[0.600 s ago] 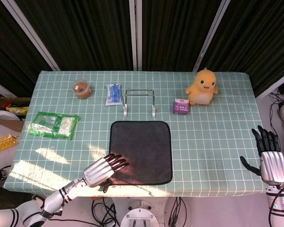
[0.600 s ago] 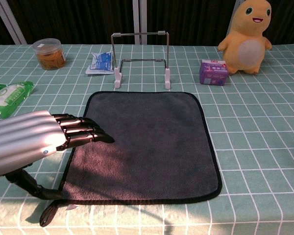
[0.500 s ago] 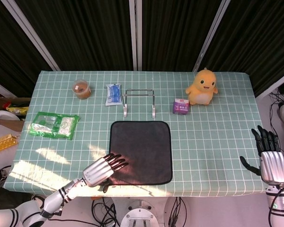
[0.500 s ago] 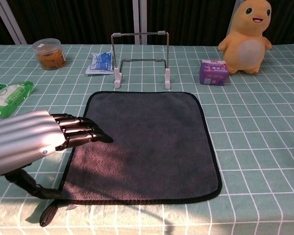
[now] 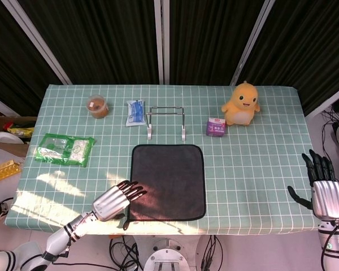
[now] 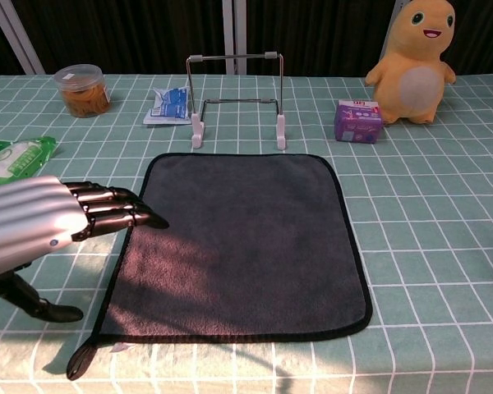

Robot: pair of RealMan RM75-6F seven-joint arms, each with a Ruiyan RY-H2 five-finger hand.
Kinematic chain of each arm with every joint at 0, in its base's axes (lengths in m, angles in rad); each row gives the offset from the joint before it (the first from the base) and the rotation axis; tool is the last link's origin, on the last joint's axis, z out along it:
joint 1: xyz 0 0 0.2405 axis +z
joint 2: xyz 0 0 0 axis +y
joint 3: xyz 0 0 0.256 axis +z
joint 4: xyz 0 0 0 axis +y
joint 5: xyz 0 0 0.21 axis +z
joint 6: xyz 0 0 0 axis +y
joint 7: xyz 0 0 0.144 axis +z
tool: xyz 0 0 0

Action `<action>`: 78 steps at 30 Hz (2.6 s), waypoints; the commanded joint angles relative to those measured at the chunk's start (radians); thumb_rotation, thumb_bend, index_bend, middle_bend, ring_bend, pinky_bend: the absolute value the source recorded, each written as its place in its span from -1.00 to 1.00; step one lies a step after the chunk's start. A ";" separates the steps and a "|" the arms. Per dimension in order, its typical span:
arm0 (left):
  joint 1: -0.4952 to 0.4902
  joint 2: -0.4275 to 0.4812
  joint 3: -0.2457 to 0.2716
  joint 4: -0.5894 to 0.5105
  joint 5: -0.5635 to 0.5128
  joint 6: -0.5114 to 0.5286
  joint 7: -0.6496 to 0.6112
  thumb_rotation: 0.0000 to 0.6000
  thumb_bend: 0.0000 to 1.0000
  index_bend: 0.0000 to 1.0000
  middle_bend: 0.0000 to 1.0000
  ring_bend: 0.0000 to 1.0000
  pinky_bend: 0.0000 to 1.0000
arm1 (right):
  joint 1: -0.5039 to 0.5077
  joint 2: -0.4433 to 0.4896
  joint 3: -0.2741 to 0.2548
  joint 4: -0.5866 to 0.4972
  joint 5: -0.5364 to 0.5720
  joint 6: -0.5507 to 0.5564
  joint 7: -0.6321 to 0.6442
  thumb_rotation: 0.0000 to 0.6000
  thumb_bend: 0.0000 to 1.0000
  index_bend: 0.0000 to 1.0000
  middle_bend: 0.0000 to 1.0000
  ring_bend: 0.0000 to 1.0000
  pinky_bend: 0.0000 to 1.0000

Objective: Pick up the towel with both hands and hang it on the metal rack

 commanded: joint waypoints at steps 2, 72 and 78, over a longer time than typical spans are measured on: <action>0.012 -0.003 0.006 0.007 -0.031 -0.018 0.042 1.00 -0.81 -0.74 -0.70 -0.75 -0.54 | 0.001 -0.004 -0.002 -0.001 -0.003 -0.001 -0.006 1.00 -0.61 -1.00 -1.00 -1.00 -1.00; -0.068 -0.152 -0.037 0.071 -0.102 0.000 -0.187 1.00 0.13 0.35 -0.64 -0.73 -0.50 | 0.040 -0.063 -0.074 0.091 -0.057 -0.107 0.012 1.00 -0.60 -1.00 -1.00 -1.00 -1.00; -0.079 -0.132 -0.067 0.002 -0.152 -0.028 -0.173 1.00 0.15 0.36 -0.62 -0.66 -0.39 | 0.094 -0.087 -0.141 0.070 -0.140 -0.197 0.044 1.00 -0.61 -1.00 -1.00 -1.00 -1.00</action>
